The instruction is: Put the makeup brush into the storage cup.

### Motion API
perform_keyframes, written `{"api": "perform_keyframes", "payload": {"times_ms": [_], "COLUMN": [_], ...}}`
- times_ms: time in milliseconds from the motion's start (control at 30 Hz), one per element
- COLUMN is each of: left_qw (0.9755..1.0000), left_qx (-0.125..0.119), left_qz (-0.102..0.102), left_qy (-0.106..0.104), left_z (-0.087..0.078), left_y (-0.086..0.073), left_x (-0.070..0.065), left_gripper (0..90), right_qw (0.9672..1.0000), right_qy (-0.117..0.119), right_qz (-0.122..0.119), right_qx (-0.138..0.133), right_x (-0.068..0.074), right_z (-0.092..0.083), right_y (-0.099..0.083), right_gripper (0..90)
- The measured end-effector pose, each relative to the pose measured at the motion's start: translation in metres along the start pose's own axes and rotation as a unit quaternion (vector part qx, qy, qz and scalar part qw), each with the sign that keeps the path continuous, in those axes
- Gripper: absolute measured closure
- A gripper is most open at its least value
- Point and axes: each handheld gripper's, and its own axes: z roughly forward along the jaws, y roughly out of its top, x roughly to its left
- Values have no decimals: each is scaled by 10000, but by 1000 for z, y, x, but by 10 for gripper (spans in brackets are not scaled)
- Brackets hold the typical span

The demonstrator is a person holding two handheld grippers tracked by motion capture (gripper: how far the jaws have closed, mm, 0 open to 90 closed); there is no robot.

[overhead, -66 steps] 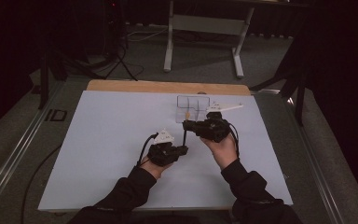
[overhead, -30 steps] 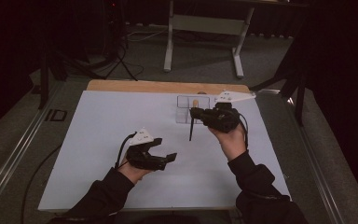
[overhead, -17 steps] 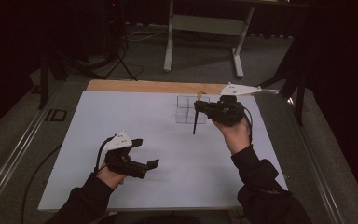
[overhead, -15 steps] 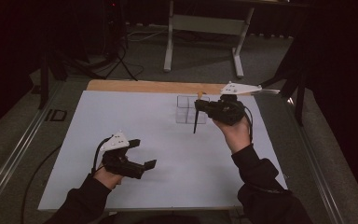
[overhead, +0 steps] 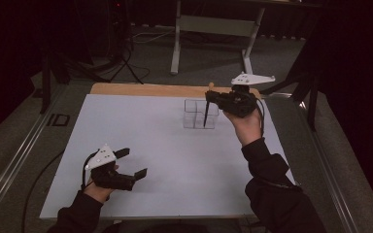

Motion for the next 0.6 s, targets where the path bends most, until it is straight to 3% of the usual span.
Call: {"api": "perform_keyframes", "payload": {"times_ms": [167,600], "left_qw": [9999,9995], "left_qx": [-83,-240], "left_qz": [28,-112], "left_qy": [137,191], "left_z": [-4,-7], "left_y": [-6,-13], "left_x": [2,13], "left_gripper": [4,4], "right_qw": [10000,9995], "right_qy": [-66,-306], "right_qz": [-20,41], "right_qx": [-32,-102], "right_x": [-4,-21], "right_z": [3,13], "right_y": [3,16], "right_gripper": [840,840]}}
